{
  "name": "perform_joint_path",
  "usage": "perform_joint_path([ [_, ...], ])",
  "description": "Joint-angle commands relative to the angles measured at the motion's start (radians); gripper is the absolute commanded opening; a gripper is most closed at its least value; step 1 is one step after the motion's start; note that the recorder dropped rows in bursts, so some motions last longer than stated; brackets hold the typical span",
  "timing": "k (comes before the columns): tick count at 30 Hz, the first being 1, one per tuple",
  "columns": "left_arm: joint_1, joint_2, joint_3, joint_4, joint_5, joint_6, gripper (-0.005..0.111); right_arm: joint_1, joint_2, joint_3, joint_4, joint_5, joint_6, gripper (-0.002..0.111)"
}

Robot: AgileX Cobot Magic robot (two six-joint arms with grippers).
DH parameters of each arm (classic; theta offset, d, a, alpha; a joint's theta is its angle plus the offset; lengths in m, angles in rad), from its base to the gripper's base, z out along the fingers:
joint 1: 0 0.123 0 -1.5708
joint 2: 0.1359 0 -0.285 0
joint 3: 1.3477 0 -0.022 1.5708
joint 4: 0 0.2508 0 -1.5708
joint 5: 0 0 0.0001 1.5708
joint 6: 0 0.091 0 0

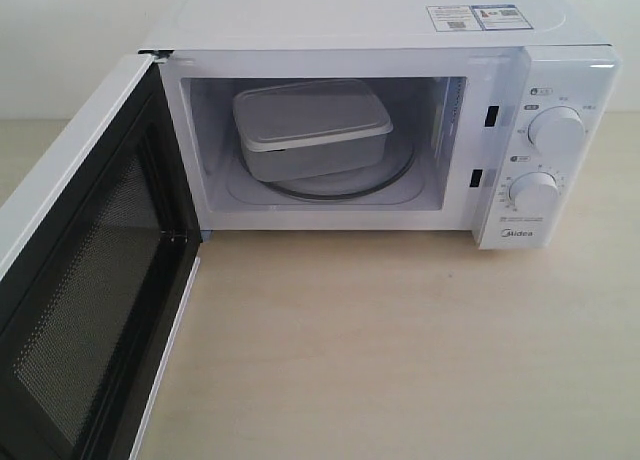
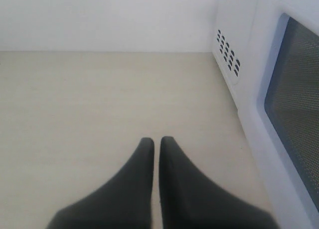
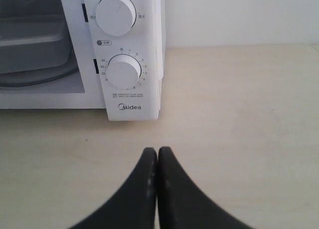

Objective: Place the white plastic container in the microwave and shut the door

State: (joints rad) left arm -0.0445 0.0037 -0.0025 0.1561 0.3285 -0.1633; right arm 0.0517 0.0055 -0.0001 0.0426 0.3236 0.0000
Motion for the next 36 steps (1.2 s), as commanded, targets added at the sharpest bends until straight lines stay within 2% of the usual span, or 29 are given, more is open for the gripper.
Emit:
perform_joint_path([
  [1,0.003,-0.004,0.002,-0.003,-0.013,-0.004,0.004,-0.002,-0.005,0.0,0.003,-0.002,0.005,0.0],
  [20,0.003,-0.004,0.002,-0.003,-0.013,-0.001,0.004,-0.002,-0.005,0.0,0.003,-0.002,0.005,0.0],
  [26,0.003,-0.004,-0.003,0.0,-0.119,-0.001,0.004,-0.002,-0.005,0.0,0.003,-0.002,0.005,0.0],
  [32,0.003,-0.004,-0.137,0.0,-0.119,-0.001,0.004,-0.002,-0.005,0.0,0.003,-0.002,0.005,0.0],
  [36,0.003,-0.004,-0.281,-0.002,-0.044,-0.016,0.004,-0.002,-0.005,0.0,0.003,-0.002,0.005,0.0],
])
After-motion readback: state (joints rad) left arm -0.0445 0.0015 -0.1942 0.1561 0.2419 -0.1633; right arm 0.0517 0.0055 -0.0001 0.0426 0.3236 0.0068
